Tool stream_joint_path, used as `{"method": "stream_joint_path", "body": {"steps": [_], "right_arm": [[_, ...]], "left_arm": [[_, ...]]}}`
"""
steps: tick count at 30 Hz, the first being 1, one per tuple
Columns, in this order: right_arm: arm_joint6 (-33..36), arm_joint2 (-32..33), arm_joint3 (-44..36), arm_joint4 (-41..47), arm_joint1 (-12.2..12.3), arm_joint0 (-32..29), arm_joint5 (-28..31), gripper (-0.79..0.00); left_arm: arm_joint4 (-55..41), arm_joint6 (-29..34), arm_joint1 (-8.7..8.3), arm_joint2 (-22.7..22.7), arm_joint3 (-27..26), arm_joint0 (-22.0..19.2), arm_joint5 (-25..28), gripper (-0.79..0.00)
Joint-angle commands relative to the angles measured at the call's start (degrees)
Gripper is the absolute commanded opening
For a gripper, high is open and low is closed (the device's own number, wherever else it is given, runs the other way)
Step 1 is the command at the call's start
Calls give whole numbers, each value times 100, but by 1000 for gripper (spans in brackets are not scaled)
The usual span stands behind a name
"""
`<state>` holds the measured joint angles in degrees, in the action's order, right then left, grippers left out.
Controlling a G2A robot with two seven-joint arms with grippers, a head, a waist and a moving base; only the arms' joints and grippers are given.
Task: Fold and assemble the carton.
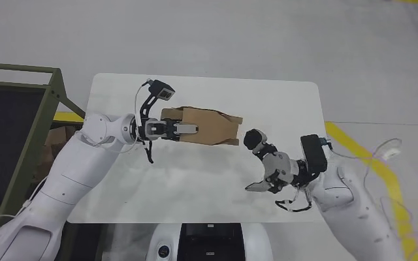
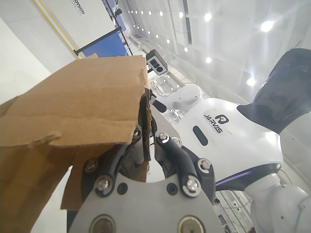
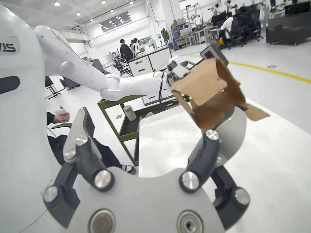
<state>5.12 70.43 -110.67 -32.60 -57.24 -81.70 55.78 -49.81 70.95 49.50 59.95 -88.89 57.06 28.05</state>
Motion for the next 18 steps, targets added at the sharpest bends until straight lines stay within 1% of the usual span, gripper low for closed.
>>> {"method": "stream_joint_path", "body": {"steps": [1,3,4,7,14,16,18], "right_arm": [[-307,118,-153,-640,-23,-189,-303,0],[-564,122,-280,-1012,-45,-354,-377,0],[-759,174,-280,-1079,-58,-422,-517,0],[-759,174,-280,-1079,-58,-422,-517,0],[-746,122,-356,-1097,-70,-415,-576,0],[-770,67,-356,-1053,-82,-375,-512,0],[-807,3,-331,-949,-94,-314,-368,0]], "left_arm": [[34,16,18,-15,2,-10,-22,-785],[47,13,40,-19,10,-19,-27,-785],[41,9,51,-19,17,-25,-33,-785],[49,-4,78,-13,35,-36,-39,-785],[49,-4,78,-13,35,-36,-39,-785],[65,-39,79,-12,25,-27,-51,-785],[269,-212,85,8,-91,27,-73,-785]]}}
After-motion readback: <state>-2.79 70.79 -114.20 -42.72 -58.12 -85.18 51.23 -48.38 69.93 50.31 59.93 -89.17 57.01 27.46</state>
